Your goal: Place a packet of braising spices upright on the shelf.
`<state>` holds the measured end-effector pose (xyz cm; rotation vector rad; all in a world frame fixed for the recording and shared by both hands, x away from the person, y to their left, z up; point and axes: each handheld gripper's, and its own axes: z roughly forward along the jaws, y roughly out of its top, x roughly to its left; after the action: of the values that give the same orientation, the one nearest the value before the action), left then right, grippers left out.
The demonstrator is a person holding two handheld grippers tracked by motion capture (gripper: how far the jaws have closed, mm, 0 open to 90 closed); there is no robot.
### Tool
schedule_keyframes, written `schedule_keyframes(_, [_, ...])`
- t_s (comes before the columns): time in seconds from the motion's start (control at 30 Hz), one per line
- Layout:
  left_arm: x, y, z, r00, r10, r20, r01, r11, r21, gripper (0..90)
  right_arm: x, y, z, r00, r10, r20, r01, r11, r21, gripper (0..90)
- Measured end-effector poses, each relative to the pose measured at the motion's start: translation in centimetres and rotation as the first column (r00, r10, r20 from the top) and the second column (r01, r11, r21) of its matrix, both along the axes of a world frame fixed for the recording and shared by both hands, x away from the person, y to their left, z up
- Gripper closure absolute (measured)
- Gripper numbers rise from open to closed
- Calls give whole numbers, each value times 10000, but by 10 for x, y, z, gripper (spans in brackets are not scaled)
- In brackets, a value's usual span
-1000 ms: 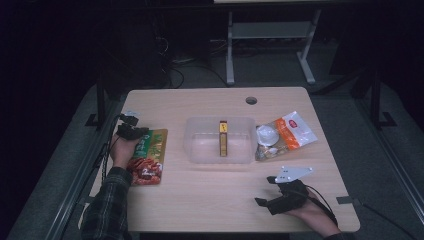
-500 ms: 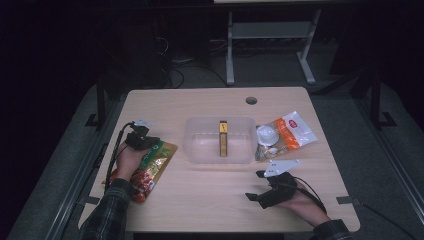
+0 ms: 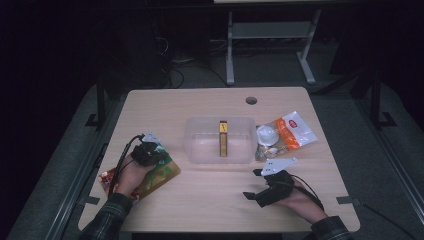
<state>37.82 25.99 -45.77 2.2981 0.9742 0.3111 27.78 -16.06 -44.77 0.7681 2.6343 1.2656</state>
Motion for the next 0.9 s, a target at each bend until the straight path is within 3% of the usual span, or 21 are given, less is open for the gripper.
schedule_keyframes(0.2, [-31, -18, 0, 9967, -816, 5, 816, 9967, 6, 900, -1, 2, 1, 10000, -9, 48, 9, 10000, -52, 142])
schedule_keyframes(0.43, [-58, -34, 0, 9854, -1701, -74, 1700, 9854, -120, 900, -2, 2, 2, 9999, -31, 102, 32, 10000, -66, 142])
schedule_keyframes(0.67, [-72, -55, -1, 9711, -2382, -152, 2375, 9707, -360, 900, -1, 2, 2, 9999, -26, 109, 27, 10000, -79, 142])
schedule_keyframes(0.9, [-84, -76, -1, 9519, -3059, -163, 3050, 9514, -436, 900, -1, 1, 3, 9999, -29, 154, 29, 10000, -41, 142])
